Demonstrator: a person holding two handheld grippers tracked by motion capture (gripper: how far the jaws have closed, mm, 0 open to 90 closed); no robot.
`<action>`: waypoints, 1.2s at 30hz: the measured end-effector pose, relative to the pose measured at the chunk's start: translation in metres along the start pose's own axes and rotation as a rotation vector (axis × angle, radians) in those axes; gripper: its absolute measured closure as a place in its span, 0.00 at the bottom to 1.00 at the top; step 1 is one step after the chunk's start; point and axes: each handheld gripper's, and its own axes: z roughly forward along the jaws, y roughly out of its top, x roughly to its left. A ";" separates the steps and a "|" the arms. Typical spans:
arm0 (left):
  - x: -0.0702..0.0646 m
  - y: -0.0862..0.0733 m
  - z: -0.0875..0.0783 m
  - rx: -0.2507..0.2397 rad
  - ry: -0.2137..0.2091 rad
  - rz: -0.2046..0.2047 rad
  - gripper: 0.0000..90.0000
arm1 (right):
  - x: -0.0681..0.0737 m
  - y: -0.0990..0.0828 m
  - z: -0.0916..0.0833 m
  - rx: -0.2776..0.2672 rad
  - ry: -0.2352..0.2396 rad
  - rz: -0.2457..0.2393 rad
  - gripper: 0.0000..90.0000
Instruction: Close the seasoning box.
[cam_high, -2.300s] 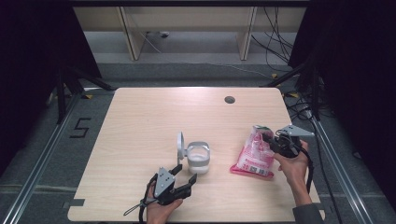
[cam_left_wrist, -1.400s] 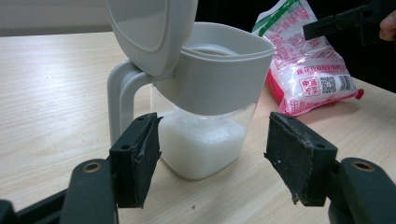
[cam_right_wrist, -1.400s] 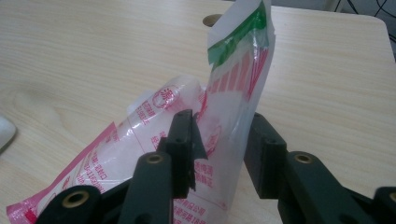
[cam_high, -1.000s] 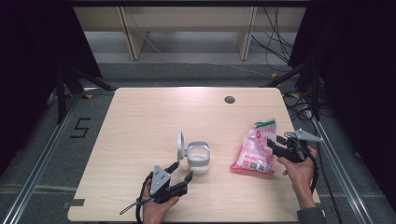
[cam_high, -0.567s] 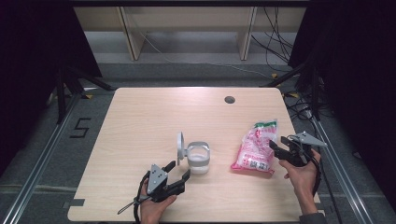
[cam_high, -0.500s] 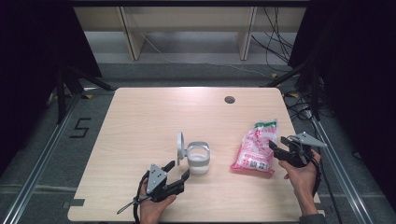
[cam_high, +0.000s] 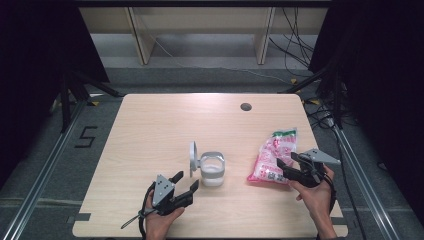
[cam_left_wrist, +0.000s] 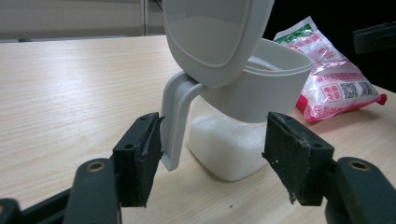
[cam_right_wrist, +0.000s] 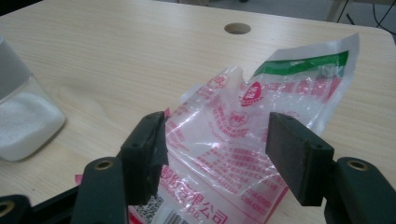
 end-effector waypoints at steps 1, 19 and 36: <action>0.002 0.000 -0.001 -0.002 -0.002 0.011 0.43 | 0.001 -0.001 0.000 0.001 0.000 -0.001 0.43; 0.022 0.003 -0.008 -0.012 0.003 0.058 0.99 | 0.025 -0.008 -0.005 -0.007 0.089 -0.052 0.42; 0.020 0.028 -0.004 -0.019 -0.035 0.093 0.99 | 0.033 -0.014 -0.009 -0.006 0.113 -0.095 0.42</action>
